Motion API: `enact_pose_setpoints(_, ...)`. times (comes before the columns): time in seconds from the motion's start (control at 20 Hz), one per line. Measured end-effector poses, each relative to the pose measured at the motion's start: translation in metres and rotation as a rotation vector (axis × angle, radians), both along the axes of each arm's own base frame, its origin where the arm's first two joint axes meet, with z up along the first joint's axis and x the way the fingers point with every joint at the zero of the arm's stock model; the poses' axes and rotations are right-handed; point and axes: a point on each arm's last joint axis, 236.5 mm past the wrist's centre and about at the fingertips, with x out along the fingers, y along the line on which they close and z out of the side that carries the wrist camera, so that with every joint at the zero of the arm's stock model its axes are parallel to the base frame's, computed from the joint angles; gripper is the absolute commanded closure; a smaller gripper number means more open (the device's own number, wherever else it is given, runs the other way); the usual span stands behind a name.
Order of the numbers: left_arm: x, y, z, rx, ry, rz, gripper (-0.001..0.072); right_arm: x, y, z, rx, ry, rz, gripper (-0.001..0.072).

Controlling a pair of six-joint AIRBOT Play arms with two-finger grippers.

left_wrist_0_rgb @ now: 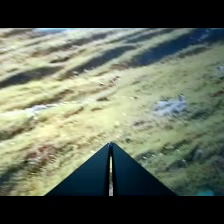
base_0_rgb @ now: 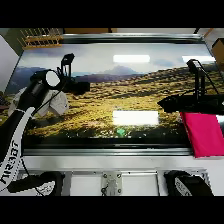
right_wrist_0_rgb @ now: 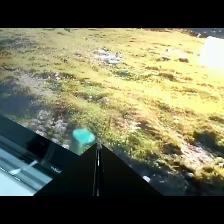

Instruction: Fold the clothes and pants, and hang the long-sleeved shirts on hangers.

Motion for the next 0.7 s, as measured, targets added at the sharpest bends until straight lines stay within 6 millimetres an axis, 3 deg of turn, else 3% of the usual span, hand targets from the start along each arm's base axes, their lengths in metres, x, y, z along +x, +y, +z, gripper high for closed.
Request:
enact_pose_setpoints(0.05, 0.009, 0.017, 0.006, 0.037, -0.029, 0.019, 0.0689, 0.000, 0.000, 0.000, 0.000, 0.000, 0.000, 0.0705)
enact_pose_setpoints(0.15, 0.030, 0.071, 0.025, 0.121, -0.093, 0.099, 0.0675, 0.000, 0.000, 0.000, 0.000, 0.000, 0.000, 0.0705)
enact_pose_setpoints(0.25, 0.043, 0.135, 0.043, 0.172, -0.130, 0.215, 0.0006, 0.000, 0.000, 0.000, 0.000, 0.000, 0.000, 0.0705)
enact_pose_setpoints(0.4, 0.046, 0.232, 0.049, 0.179, -0.137, 0.414, 0.0025, 0.000, 0.000, 0.000, 0.000, 0.000, 0.000, 0.0705)
enact_pose_setpoints(0.5, 0.041, 0.286, 0.035, 0.110, -0.102, 0.549, 0.0025, 0.000, 0.000, 0.000, 0.000, 0.000, 0.000, 0.0705)
enact_pose_setpoints(0.6, 0.037, 0.323, 0.011, 0.019, -0.051, 0.655, 0.0025, 0.000, 0.000, 0.000, 0.000, 0.000, 0.000, 0.0705)
enact_pose_setpoints(0.7, 0.033, 0.346, -0.022, -0.074, 0.018, 0.731, 0.0025, 0.000, 0.000, 0.000, 0.000, 0.001, 0.000, 0.0705)
